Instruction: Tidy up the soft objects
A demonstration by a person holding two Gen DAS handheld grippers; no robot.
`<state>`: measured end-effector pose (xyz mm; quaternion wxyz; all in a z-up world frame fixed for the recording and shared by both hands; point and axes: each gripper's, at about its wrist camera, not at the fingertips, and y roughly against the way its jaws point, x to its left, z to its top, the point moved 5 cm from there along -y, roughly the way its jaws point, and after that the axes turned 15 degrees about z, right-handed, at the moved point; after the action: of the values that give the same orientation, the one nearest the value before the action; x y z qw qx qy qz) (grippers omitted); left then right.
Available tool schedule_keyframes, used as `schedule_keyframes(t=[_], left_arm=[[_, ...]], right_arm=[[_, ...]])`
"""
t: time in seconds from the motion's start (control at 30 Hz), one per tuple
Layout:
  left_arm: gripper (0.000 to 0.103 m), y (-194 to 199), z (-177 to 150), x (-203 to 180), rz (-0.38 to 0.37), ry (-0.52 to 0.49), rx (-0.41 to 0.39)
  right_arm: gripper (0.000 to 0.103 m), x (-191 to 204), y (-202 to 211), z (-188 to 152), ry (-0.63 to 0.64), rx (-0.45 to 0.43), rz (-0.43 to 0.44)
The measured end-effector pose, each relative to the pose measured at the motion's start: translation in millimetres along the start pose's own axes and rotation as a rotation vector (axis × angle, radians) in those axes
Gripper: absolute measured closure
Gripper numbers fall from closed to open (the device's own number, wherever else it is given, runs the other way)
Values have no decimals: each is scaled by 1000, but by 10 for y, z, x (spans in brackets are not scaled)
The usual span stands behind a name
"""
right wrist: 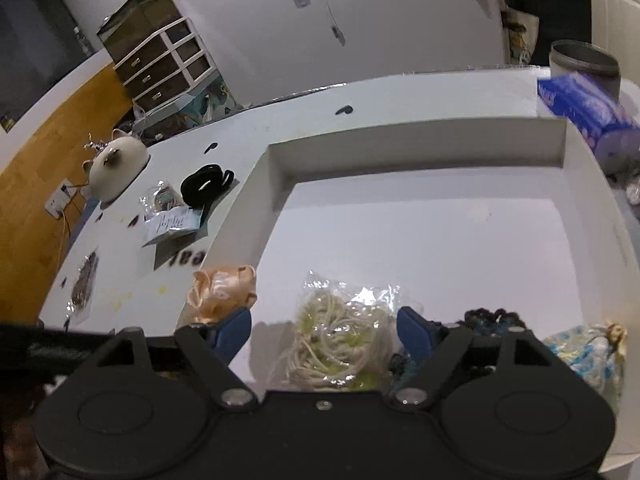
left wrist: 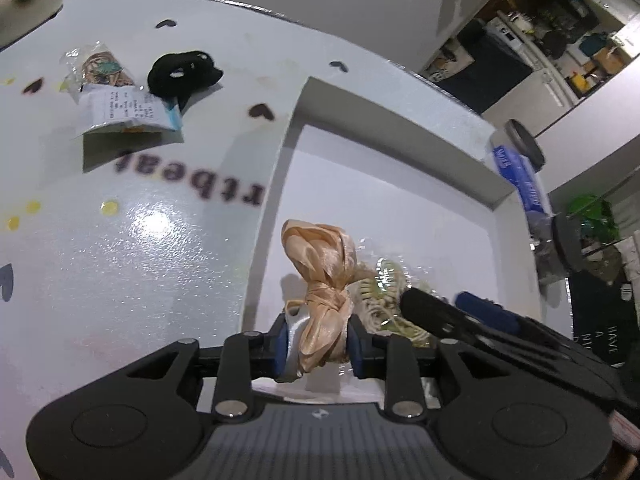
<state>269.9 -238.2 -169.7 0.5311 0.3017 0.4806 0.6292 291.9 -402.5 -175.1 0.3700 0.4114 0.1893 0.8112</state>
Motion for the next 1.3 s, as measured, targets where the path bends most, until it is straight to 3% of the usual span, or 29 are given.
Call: schedule_keyframes(t=[0.1, 0.17, 0.3, 0.43, 0.53, 0.67, 0.87, 1.07, 1.3], left_arm=[[64, -11, -1, -3, 9, -7, 9], [57, 11, -9, -19, 10, -21, 3], [56, 63, -16, -29, 14, -35, -14], [60, 133, -25, -16, 15, -47, -33], [76, 191, -39, -19, 10, -70, -47], [81, 231, -75, -43, 4, -108, -55], [81, 177, -104, -162, -19, -162, -40], [81, 167, -126, -241, -12, -203, -48], [81, 291, -119, -218, 11, -216, -96]], right_arm=[[34, 10, 76, 7, -9, 1, -3], [51, 5, 137, 22, -20, -8, -3], [60, -28, 149, 67, -25, -24, -34], [64, -54, -26, 152, -9, -18, -65], [69, -87, -216, 141, 5, 43, -74], [69, -20, -300, 22, 92, 90, -81], [69, 38, -226, -69, 121, 111, -77], [69, 52, 80, -10, 28, 33, -48], [69, 154, 446, -68, 49, -11, -67]])
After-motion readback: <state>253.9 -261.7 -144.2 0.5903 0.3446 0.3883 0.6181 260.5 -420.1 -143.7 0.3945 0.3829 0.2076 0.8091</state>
